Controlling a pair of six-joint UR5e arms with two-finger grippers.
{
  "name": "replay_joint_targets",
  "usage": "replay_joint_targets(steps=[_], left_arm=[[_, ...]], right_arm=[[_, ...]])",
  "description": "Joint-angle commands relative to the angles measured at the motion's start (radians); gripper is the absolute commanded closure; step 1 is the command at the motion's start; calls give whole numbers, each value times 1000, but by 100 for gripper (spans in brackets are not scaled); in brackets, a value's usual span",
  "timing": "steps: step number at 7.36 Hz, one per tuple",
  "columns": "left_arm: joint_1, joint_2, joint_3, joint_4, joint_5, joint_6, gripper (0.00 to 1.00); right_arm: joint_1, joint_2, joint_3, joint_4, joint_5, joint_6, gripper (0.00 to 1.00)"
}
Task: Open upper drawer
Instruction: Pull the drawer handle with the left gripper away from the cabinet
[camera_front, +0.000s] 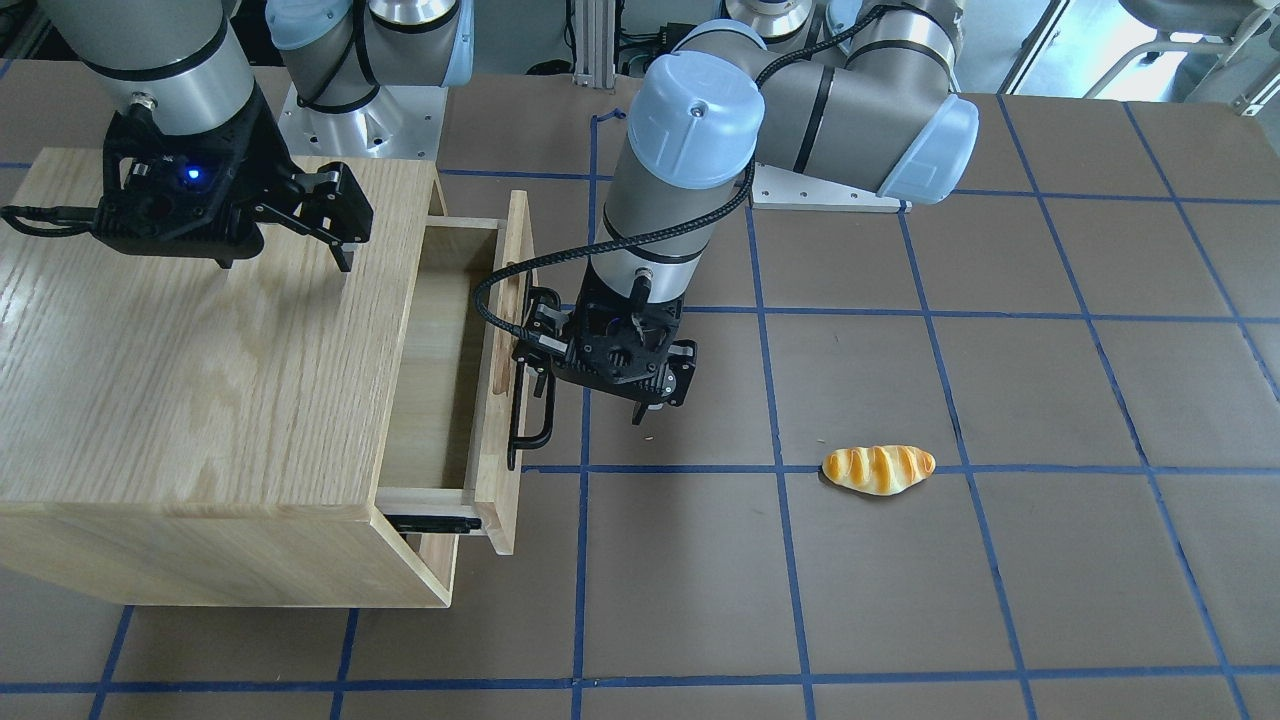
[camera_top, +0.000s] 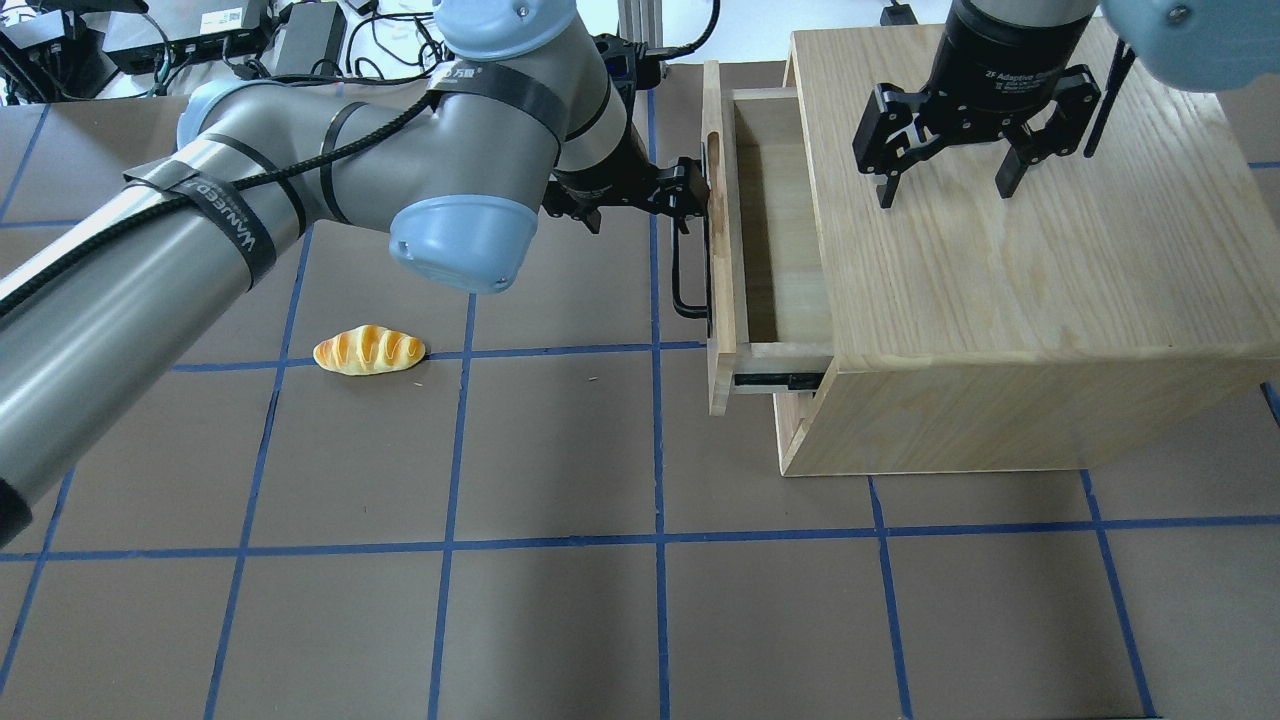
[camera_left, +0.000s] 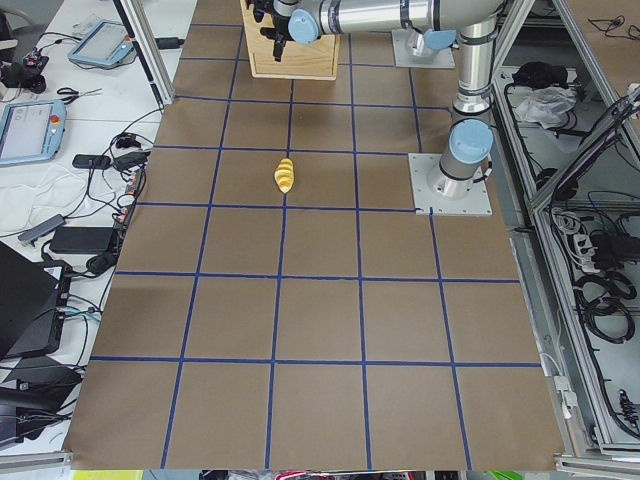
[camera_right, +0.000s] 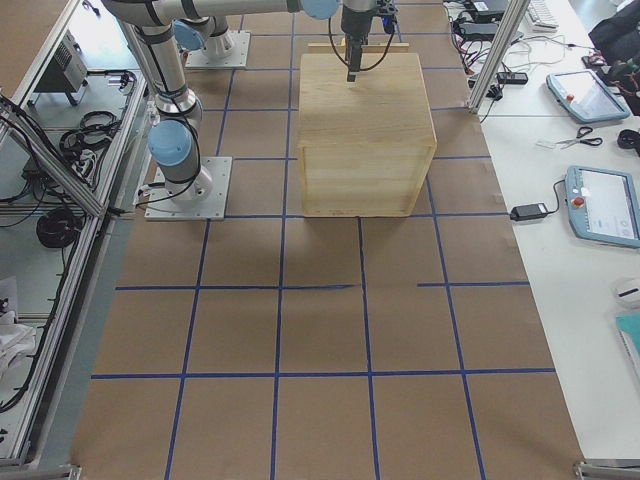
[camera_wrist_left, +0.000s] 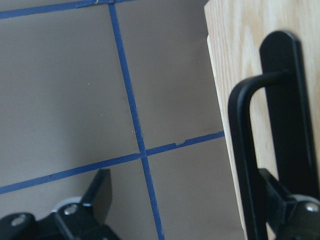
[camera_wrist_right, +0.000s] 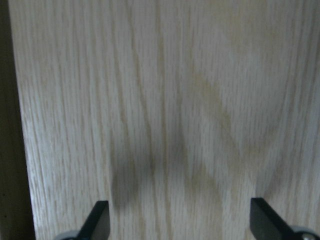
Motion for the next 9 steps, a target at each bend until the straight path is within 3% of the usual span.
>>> replay_joint_targets(steps=[1,9], left_arm=[[13,5,0,-16,-1,4,0],[59,27,23,-114,21,79,0]], right_arm=[[0,0,0,0,0,-1,0],[0,0,0,0,0,0,0]])
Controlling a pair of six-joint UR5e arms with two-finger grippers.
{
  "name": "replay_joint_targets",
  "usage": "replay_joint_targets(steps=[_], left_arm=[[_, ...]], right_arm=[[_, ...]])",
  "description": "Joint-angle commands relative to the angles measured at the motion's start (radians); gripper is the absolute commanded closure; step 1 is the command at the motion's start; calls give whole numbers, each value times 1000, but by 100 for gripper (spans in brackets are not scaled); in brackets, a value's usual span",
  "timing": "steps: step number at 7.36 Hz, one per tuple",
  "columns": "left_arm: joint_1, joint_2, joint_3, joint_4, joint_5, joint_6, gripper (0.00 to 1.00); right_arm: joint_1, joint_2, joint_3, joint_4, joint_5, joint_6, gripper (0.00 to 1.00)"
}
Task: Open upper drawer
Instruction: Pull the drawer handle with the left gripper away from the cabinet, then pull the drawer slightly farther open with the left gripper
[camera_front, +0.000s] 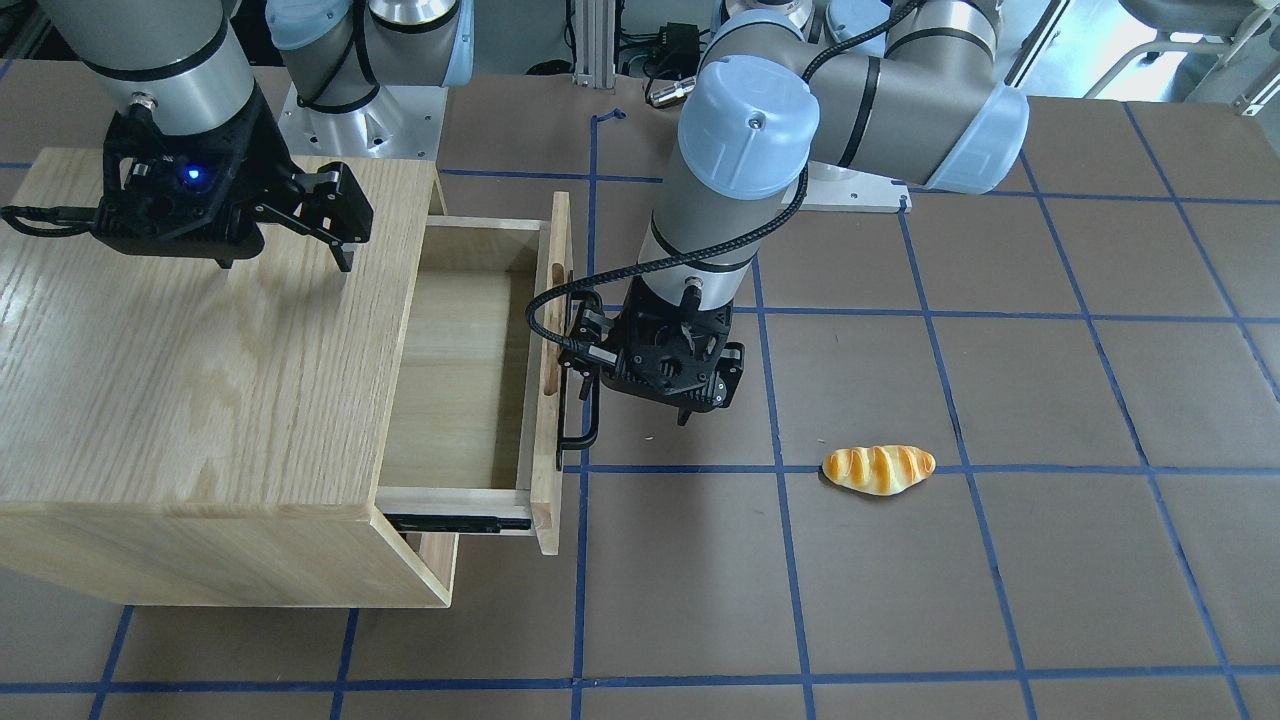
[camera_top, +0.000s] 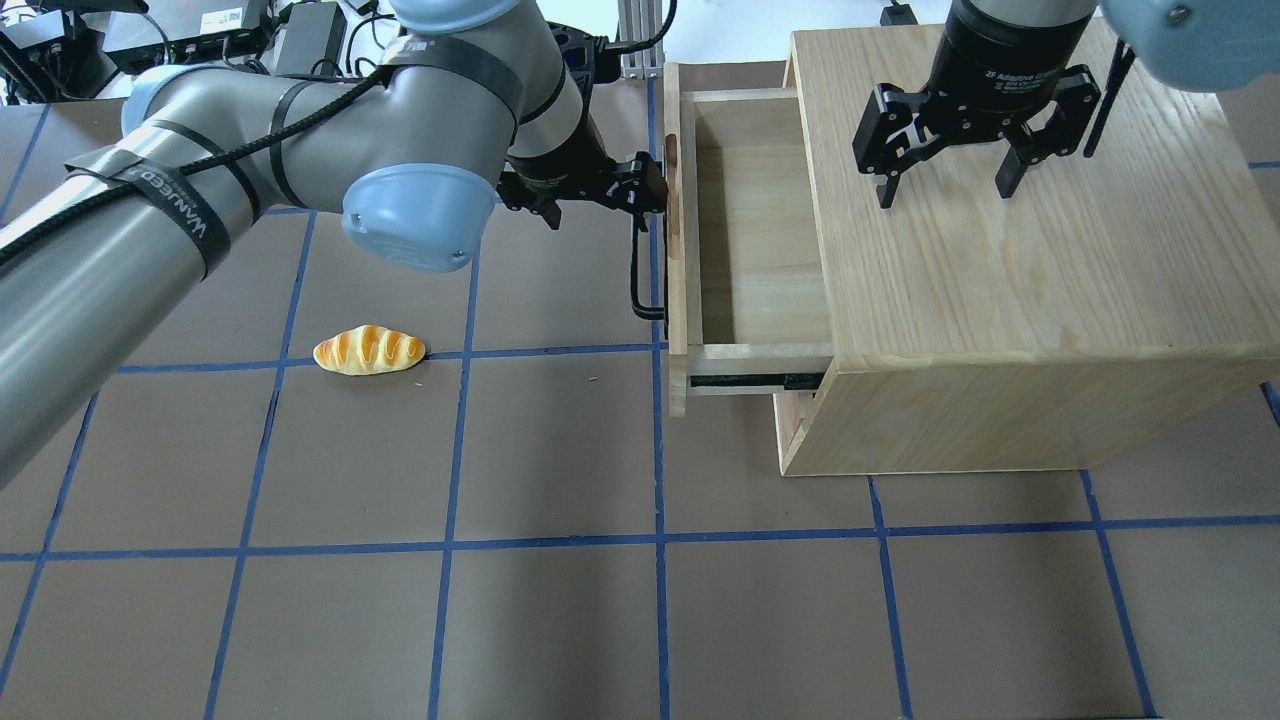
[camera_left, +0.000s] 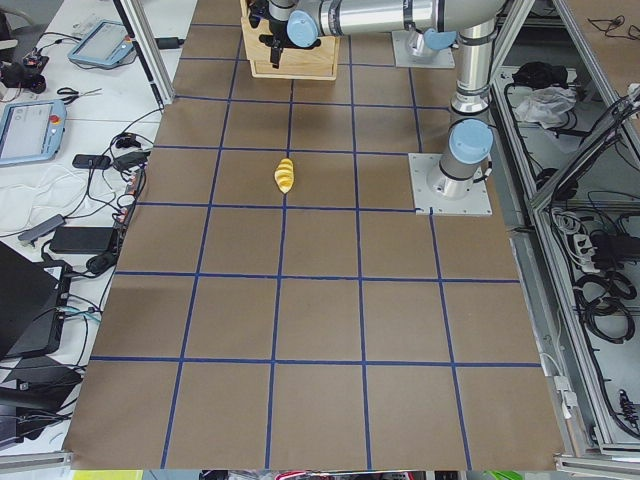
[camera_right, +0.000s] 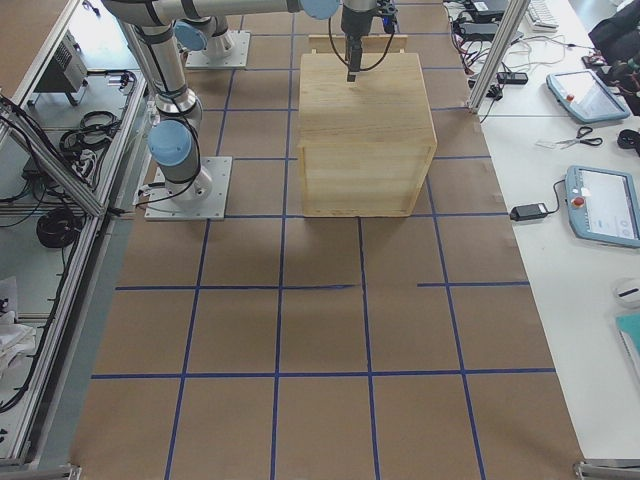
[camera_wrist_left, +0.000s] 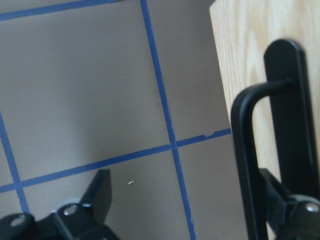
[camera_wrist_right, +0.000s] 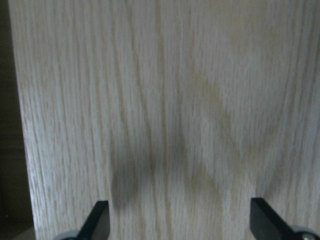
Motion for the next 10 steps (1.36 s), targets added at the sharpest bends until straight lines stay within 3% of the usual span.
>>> replay_joint_targets(steps=[1,10], left_arm=[[11,6,11,-27,0,14,0],[26,11,12,-41,25,79,0]], right_arm=[[0,0,0,0,0,-1,0],[0,0,0,0,0,-1,0]])
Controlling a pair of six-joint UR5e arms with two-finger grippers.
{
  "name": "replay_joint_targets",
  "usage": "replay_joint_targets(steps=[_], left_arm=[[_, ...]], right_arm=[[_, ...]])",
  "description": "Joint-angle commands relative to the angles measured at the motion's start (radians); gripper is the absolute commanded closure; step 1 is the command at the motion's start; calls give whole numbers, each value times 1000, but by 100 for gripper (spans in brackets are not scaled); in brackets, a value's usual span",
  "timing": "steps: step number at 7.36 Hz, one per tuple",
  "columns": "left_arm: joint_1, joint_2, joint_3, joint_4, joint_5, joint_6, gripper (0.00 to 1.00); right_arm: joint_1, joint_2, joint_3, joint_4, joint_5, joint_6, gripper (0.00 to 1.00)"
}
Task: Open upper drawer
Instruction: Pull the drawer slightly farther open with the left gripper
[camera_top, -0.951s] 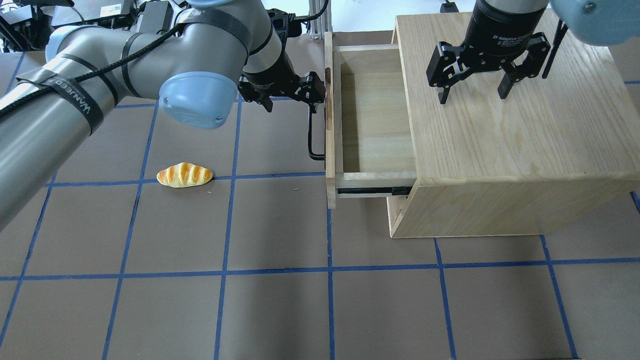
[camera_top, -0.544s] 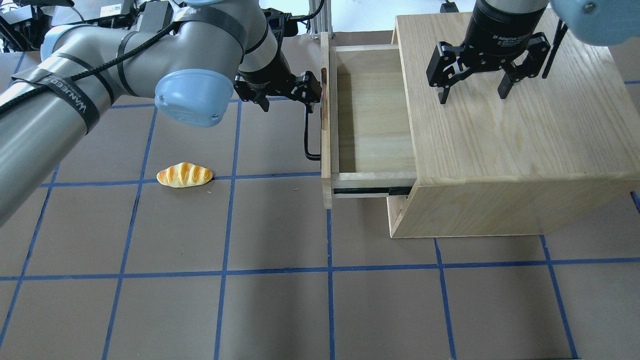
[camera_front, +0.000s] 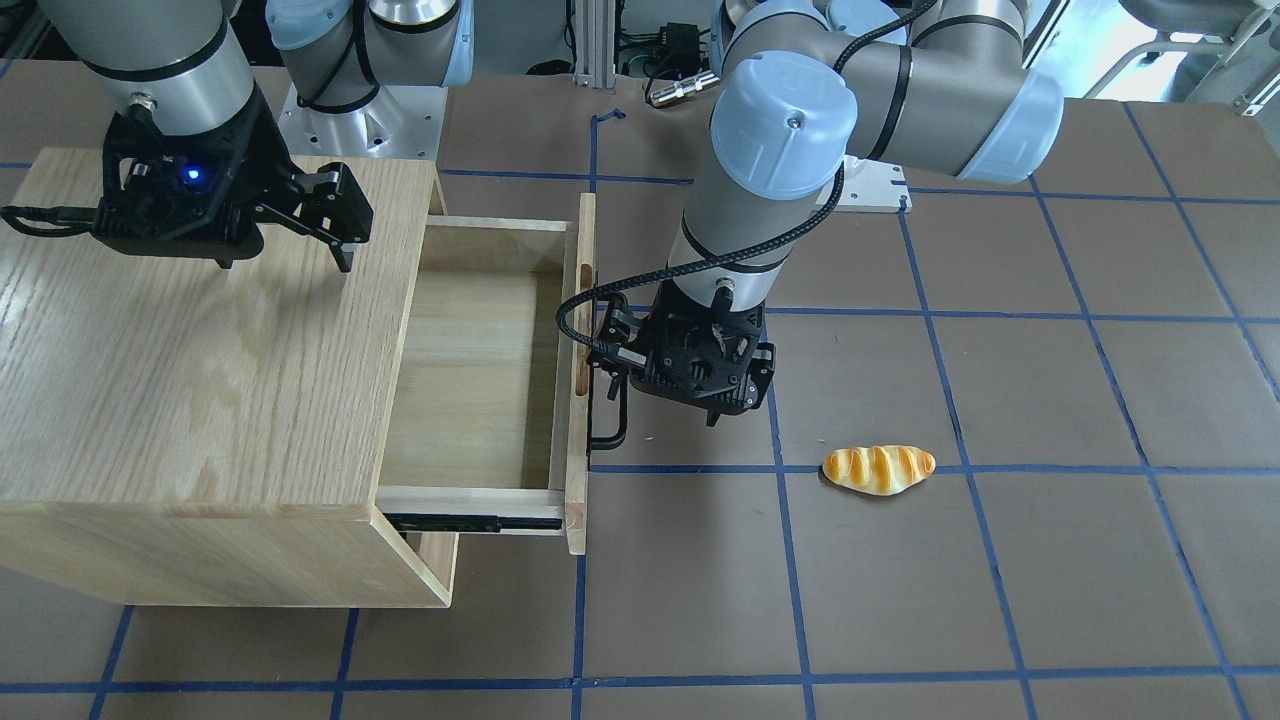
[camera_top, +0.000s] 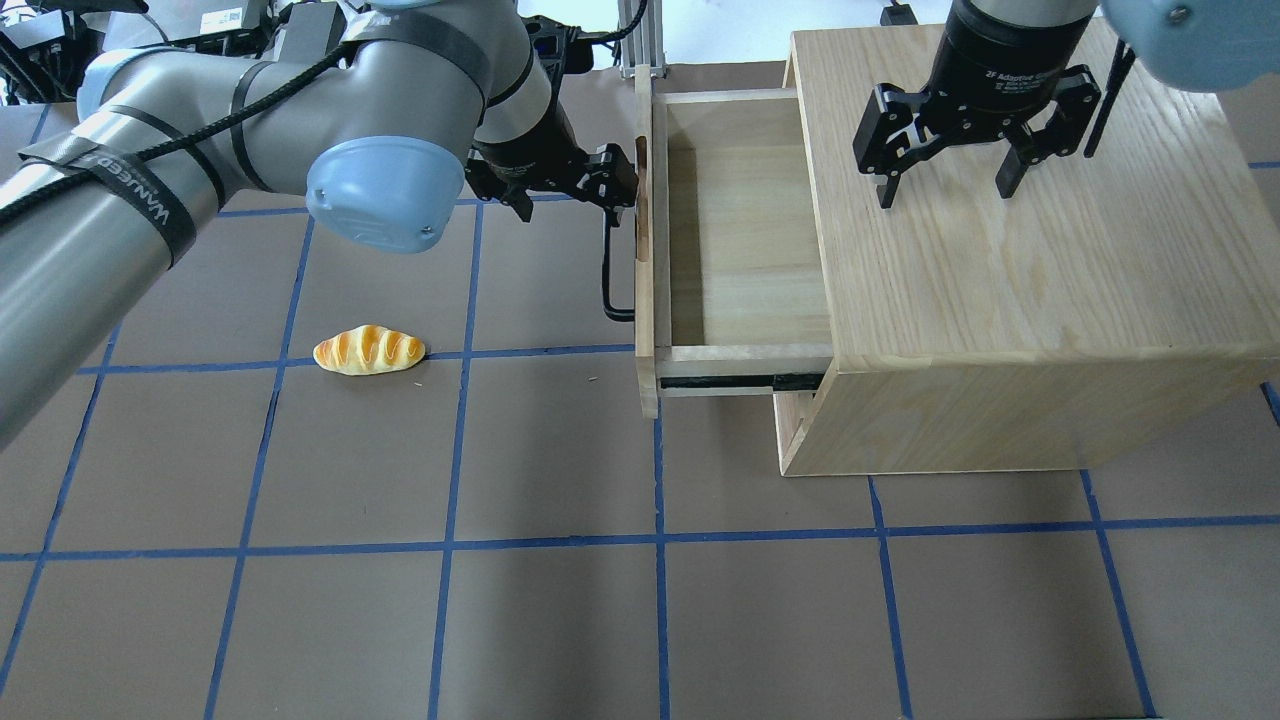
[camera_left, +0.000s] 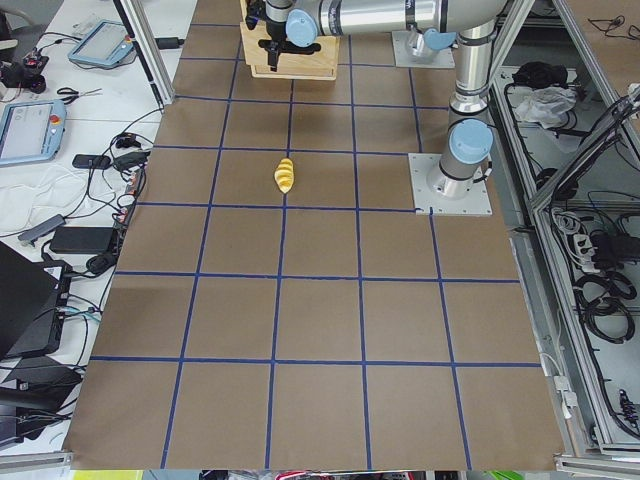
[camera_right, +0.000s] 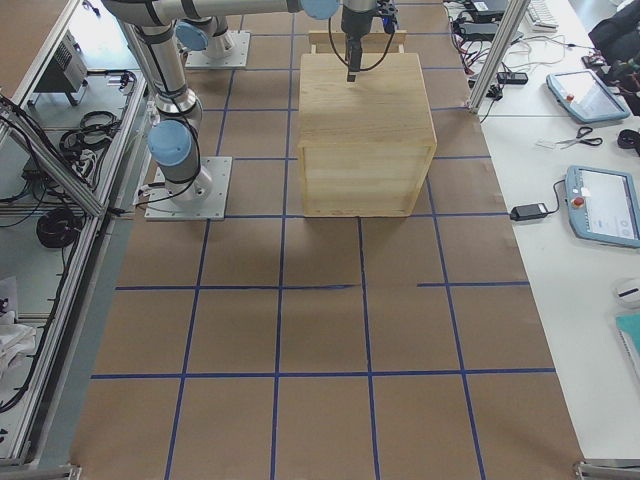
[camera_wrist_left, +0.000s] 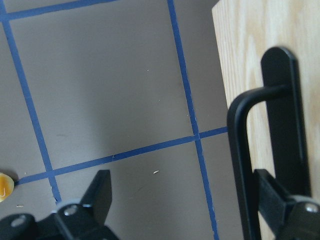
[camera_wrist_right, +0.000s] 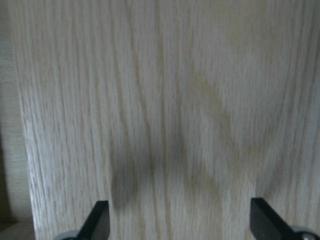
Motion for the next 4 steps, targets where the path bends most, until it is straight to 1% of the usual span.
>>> replay_joint_targets(steps=[1,4], left_arm=[[1,3,3,0,4,26,0],[28,9,4,-15,4,73,0]], right_arm=[[0,0,1,0,0,0,0],[0,0,1,0,0,-1,0]])
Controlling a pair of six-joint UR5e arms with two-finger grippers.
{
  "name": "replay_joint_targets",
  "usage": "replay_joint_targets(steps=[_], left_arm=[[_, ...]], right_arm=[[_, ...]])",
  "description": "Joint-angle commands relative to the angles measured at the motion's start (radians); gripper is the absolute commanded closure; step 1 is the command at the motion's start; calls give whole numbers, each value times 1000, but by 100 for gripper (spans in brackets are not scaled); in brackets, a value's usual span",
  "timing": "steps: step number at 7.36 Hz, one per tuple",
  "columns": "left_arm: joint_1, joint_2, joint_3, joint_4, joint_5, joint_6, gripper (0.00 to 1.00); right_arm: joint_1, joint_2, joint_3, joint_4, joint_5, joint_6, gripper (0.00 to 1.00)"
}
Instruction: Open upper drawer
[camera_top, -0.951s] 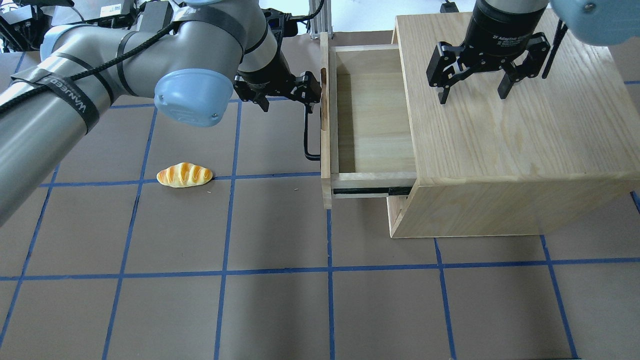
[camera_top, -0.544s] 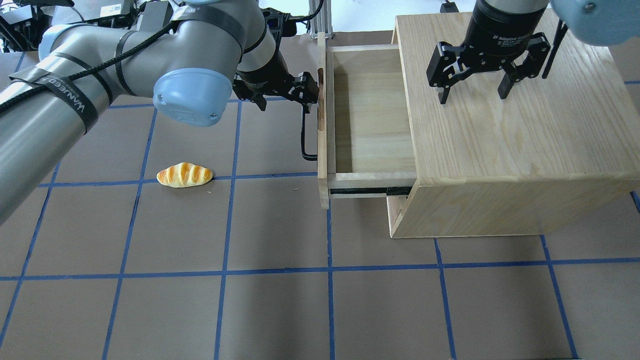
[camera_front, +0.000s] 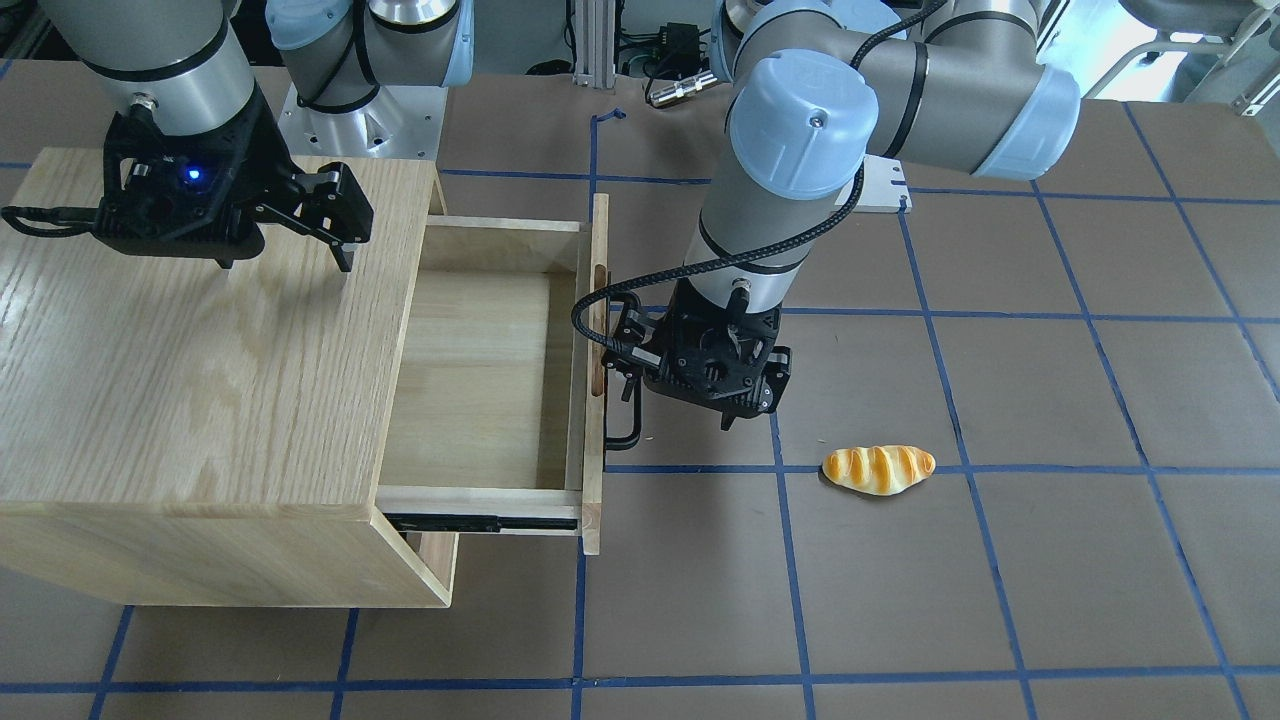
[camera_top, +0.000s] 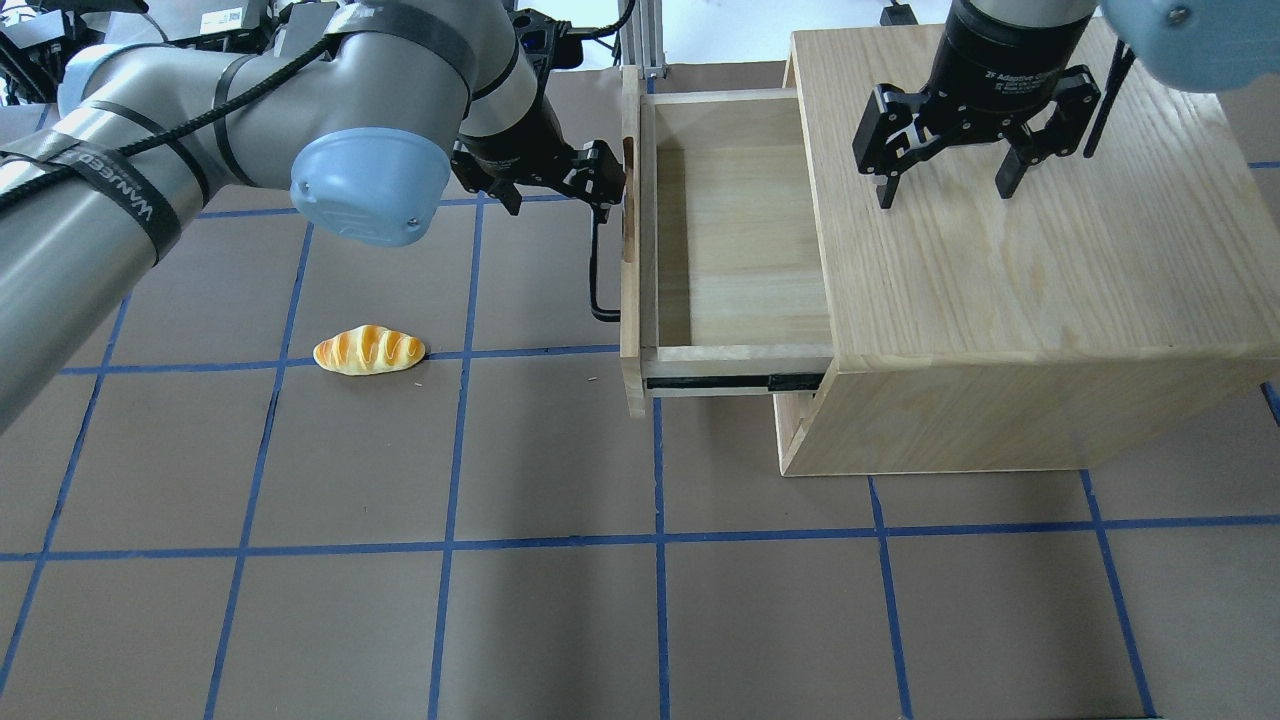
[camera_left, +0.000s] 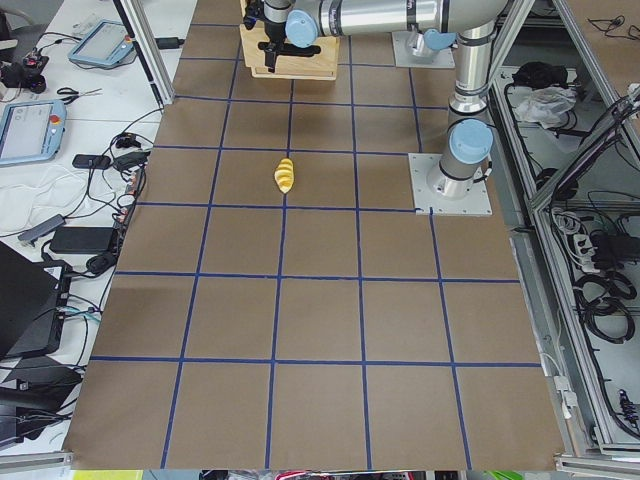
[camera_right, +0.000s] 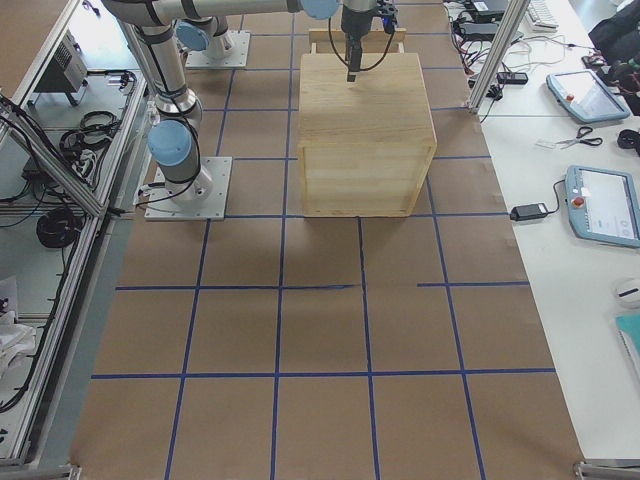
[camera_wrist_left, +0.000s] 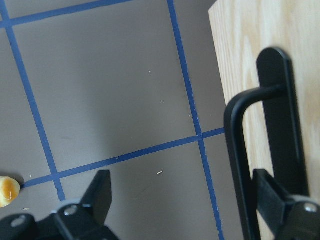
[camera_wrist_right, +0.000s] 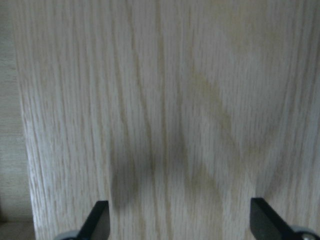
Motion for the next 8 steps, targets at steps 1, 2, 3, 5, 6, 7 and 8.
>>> replay_joint_targets(steps=[1,2,3,5,6,7,8], left_arm=[[10,5,1,-4,1,27,0],[14,7,0,-4,1,36,0],[14,10,0,-5,0,36,0],[13,45,24,-106,1,23,0],[14,68,62,-187,3,23,0],[29,91,82,-215,54,24,0],[72,109,79,-220,61,23,0]], right_arm=[[0,0,-1,0,0,1,0],[0,0,-1,0,0,0,0],[0,0,-1,0,0,1,0],[0,0,-1,0,0,1,0],[0,0,0,0,0,1,0],[0,0,-1,0,0,1,0],[0,0,-1,0,0,1,0]])
